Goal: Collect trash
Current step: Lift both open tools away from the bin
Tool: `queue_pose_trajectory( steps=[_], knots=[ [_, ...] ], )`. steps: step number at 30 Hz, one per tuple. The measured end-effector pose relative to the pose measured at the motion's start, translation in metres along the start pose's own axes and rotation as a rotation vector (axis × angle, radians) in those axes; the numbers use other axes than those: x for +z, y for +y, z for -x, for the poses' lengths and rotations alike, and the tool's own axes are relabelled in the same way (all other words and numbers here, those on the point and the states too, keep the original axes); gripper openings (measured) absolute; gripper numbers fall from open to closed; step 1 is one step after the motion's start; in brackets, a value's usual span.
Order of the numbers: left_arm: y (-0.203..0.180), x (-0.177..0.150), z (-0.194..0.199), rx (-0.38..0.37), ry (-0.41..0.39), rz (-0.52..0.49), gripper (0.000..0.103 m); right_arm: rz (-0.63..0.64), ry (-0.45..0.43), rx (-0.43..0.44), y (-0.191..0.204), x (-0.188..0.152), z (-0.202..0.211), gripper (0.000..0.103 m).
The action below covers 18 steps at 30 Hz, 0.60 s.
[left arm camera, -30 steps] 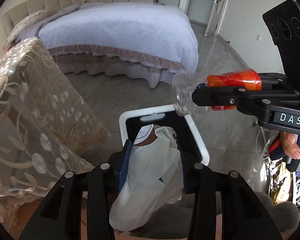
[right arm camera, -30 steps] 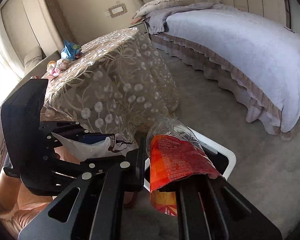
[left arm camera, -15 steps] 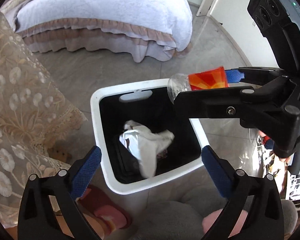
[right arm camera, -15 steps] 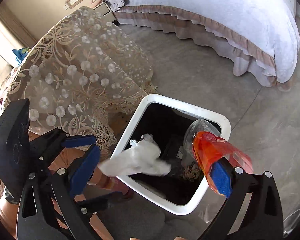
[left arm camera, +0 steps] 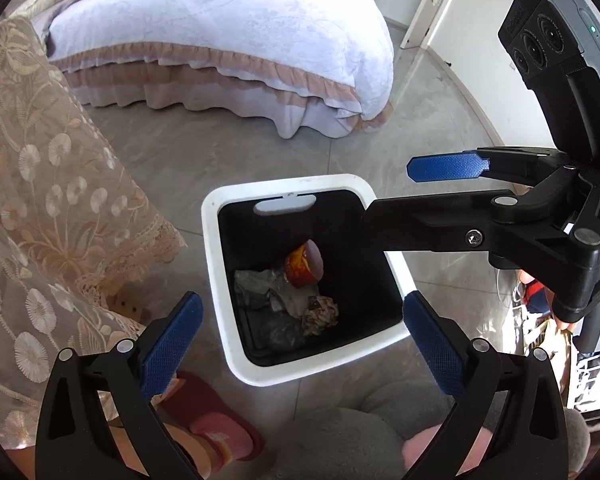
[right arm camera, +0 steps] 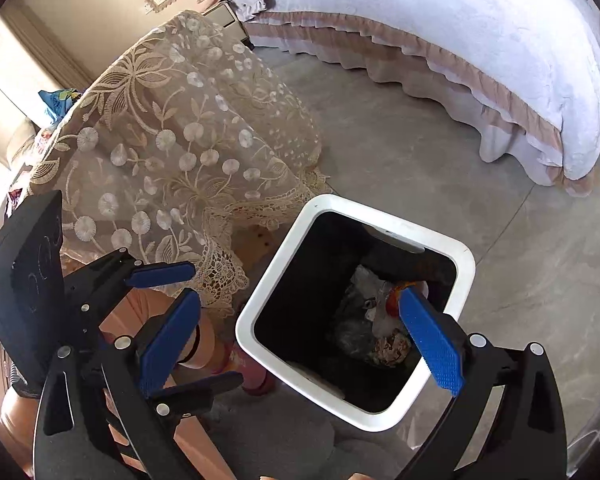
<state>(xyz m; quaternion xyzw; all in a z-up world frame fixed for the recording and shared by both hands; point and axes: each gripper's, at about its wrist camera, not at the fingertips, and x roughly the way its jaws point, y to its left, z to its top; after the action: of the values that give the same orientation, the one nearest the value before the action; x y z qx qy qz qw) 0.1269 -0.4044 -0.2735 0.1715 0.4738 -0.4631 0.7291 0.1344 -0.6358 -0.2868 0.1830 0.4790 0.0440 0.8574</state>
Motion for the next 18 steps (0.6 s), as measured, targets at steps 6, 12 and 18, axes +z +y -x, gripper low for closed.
queue_pose_trajectory(
  steps=[6, 12, 18],
  knots=[
    [-0.003, 0.000, 0.028, 0.021, -0.064, -0.003, 0.098, 0.074, -0.039, -0.004, 0.025, 0.006, 0.016, 0.099],
    [-0.011, -0.003, 0.089, 0.071, -0.184, -0.023, 0.098, 0.191, -0.173, 0.003, 0.070, 0.019, 0.053, 0.099],
    [-0.004, -0.012, 0.156, 0.193, -0.297, -0.014, 0.098, 0.284, -0.300, 0.077, 0.123, 0.034, 0.084, 0.099]
  ],
)
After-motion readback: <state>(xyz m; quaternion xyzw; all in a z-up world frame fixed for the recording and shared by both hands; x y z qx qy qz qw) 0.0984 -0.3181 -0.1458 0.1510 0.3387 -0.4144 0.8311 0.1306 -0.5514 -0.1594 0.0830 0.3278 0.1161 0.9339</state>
